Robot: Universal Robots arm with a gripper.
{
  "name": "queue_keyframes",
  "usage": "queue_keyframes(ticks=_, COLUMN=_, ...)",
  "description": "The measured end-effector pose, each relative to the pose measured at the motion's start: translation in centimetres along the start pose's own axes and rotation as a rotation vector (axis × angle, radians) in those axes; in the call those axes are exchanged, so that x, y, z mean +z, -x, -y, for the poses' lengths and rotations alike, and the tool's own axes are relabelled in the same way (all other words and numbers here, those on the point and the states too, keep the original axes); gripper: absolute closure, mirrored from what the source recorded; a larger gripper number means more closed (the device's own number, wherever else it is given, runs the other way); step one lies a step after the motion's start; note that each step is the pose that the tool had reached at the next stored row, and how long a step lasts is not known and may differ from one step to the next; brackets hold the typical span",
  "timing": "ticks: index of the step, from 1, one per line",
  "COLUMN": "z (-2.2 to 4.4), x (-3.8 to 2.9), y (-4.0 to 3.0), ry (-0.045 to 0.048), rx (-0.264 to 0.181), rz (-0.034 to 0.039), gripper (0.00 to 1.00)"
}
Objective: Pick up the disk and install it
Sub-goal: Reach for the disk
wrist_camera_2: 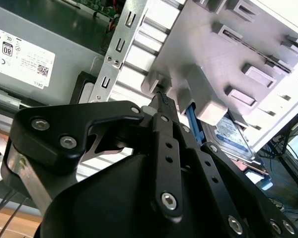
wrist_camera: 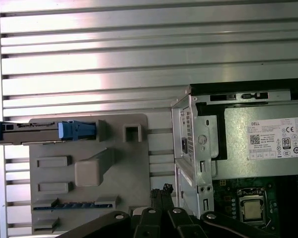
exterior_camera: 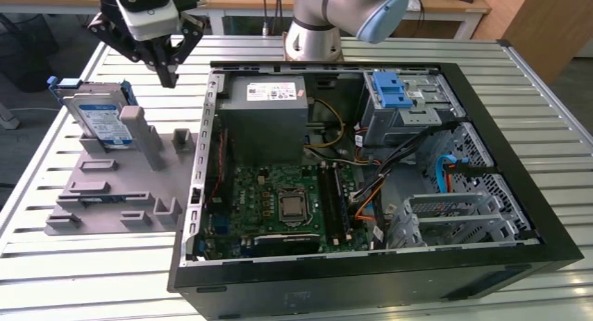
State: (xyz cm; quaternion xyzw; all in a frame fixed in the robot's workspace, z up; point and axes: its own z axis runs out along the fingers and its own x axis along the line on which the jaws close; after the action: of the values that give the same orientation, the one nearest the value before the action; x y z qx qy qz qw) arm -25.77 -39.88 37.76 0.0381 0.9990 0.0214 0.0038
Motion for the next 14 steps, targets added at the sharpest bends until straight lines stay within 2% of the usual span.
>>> queue_keyframes(ticks=14, z=0.03, x=0.15, y=-0.24, ry=-0.0002, rx=0.0, rz=-0.002, gripper=0.89)
